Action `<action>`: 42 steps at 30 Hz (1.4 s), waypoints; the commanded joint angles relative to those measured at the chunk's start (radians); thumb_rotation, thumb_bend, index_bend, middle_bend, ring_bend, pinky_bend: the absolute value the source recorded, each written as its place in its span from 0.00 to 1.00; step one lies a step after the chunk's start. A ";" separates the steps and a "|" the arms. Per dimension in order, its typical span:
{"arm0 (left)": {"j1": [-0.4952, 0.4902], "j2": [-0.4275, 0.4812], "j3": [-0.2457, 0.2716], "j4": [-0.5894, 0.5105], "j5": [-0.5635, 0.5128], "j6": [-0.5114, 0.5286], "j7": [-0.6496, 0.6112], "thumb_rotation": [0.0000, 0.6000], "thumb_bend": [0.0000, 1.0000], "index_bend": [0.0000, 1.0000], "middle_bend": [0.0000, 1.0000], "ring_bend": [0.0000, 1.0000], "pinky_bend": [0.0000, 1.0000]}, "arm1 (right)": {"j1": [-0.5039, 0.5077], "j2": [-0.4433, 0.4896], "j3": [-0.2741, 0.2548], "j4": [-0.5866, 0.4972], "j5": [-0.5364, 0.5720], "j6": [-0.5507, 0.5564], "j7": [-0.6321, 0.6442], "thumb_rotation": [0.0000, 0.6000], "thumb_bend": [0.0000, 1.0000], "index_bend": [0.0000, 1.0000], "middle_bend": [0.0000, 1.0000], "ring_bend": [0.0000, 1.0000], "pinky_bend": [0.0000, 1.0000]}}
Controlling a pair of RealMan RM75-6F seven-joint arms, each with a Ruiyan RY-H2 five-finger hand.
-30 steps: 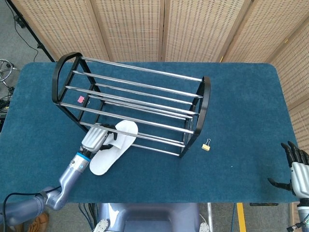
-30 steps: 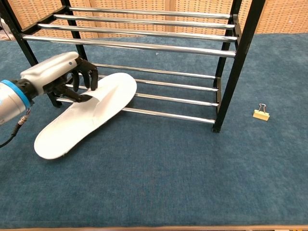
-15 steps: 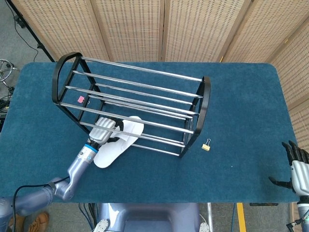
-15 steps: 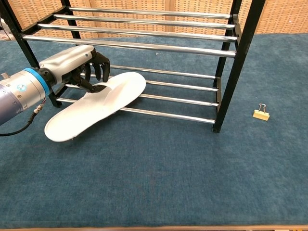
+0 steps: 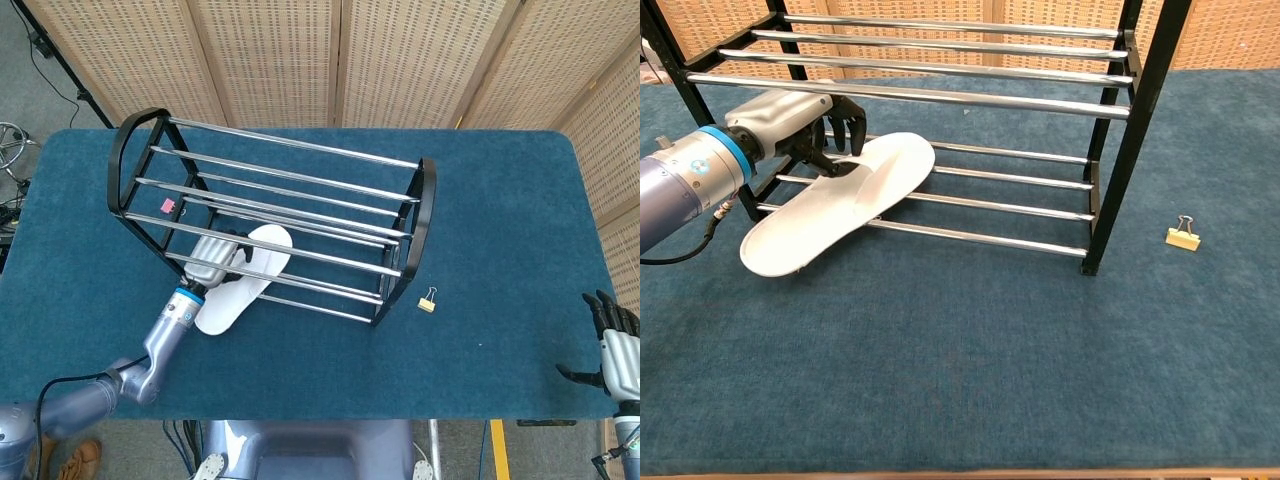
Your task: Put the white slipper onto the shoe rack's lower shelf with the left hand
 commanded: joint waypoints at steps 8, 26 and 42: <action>-0.034 -0.027 -0.024 0.057 -0.041 -0.032 0.017 1.00 0.47 0.65 0.53 0.47 0.58 | 0.004 -0.001 -0.001 0.001 0.005 -0.011 0.001 1.00 0.00 0.00 0.00 0.00 0.00; -0.067 -0.084 -0.052 0.161 -0.091 -0.046 -0.001 1.00 0.47 0.65 0.53 0.47 0.58 | 0.014 -0.001 0.001 0.011 0.013 -0.032 0.017 1.00 0.00 0.00 0.00 0.00 0.00; -0.149 -0.153 -0.101 0.279 -0.156 -0.105 0.073 1.00 0.47 0.65 0.53 0.47 0.58 | 0.017 0.005 0.001 0.017 0.017 -0.046 0.042 1.00 0.00 0.00 0.00 0.00 0.00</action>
